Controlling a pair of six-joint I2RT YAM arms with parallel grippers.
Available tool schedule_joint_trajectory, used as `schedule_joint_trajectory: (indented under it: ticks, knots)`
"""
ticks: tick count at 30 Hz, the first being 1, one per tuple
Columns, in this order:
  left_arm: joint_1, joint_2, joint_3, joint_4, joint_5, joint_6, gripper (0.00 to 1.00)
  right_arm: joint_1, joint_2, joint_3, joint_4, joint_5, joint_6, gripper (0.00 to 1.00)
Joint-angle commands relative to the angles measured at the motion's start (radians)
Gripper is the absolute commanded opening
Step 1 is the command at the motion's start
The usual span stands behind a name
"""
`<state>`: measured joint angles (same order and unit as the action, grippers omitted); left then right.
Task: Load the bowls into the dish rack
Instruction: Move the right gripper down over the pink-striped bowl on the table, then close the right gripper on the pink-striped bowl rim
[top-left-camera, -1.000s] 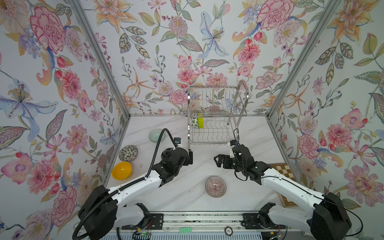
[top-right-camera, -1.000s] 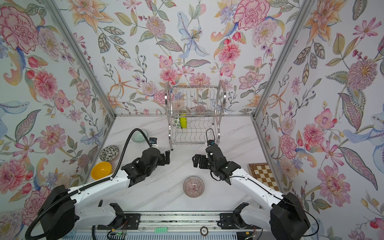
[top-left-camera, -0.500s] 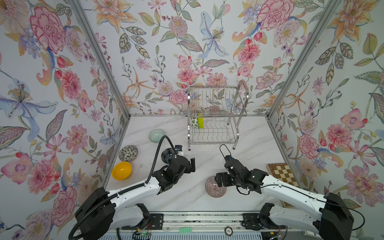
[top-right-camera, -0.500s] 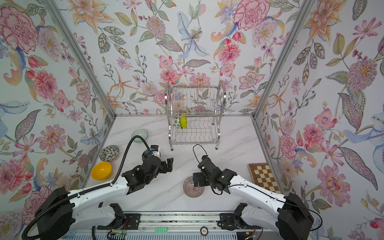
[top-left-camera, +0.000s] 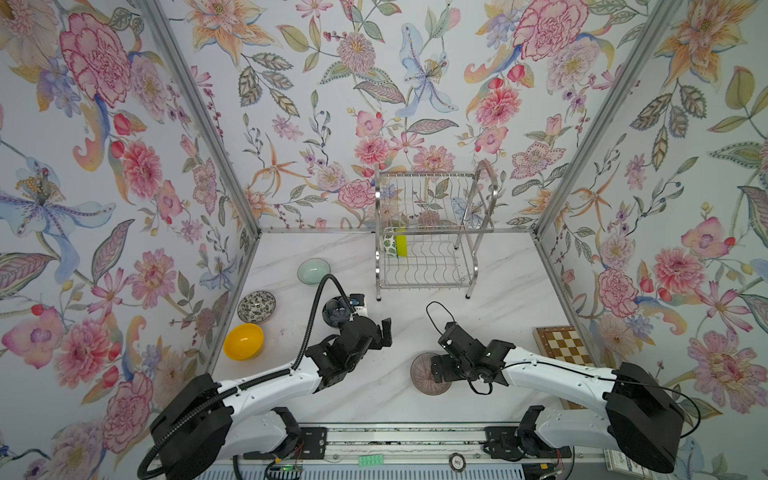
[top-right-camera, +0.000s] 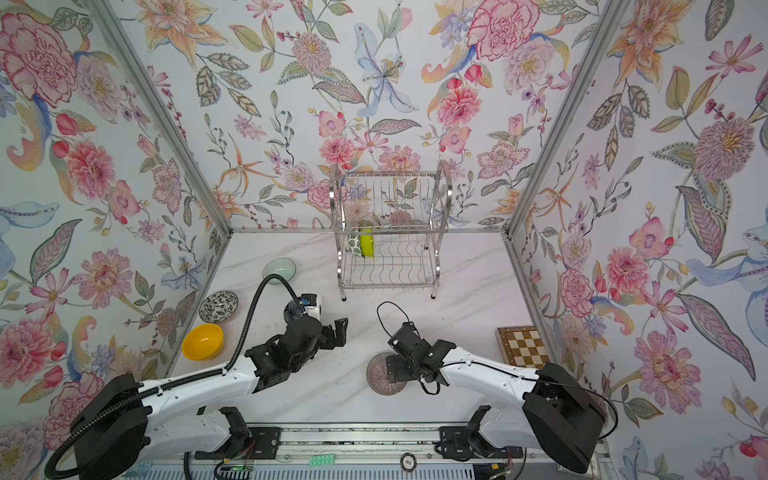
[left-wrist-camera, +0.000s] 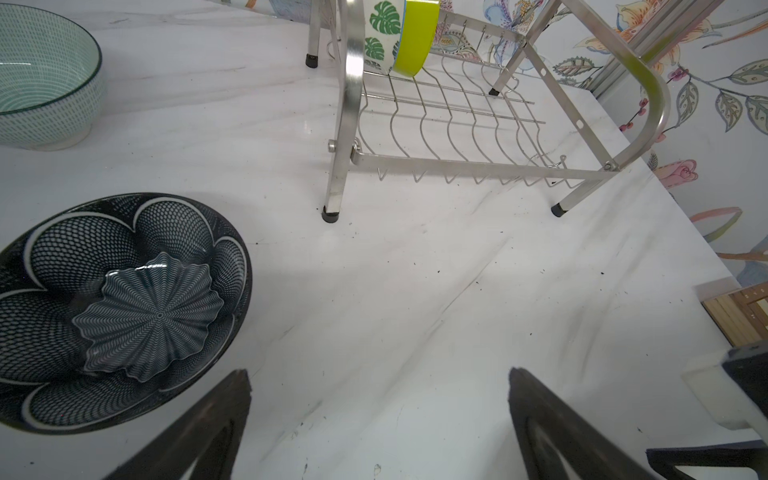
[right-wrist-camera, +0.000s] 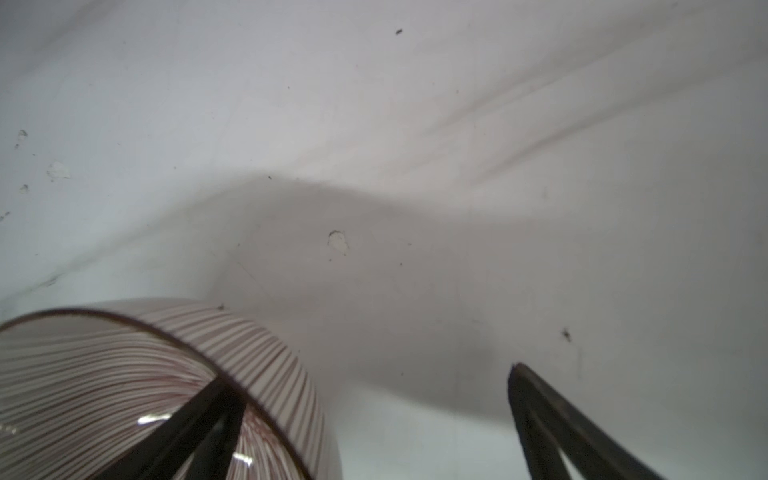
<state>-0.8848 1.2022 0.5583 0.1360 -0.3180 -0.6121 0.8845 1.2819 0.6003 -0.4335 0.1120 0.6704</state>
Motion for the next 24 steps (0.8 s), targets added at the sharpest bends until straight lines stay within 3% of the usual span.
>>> schedule_joint_trajectory:
  ticks: [1,24]
  knots:
    - [-0.012,-0.012,-0.011,0.017,-0.012,-0.015,0.99,-0.025,0.032,0.004,0.023,0.037,0.005,0.99]
    - [-0.012,-0.023,0.017,0.027,-0.017,0.019,0.99,-0.143,0.073,0.056,0.042,0.095,-0.044,0.99]
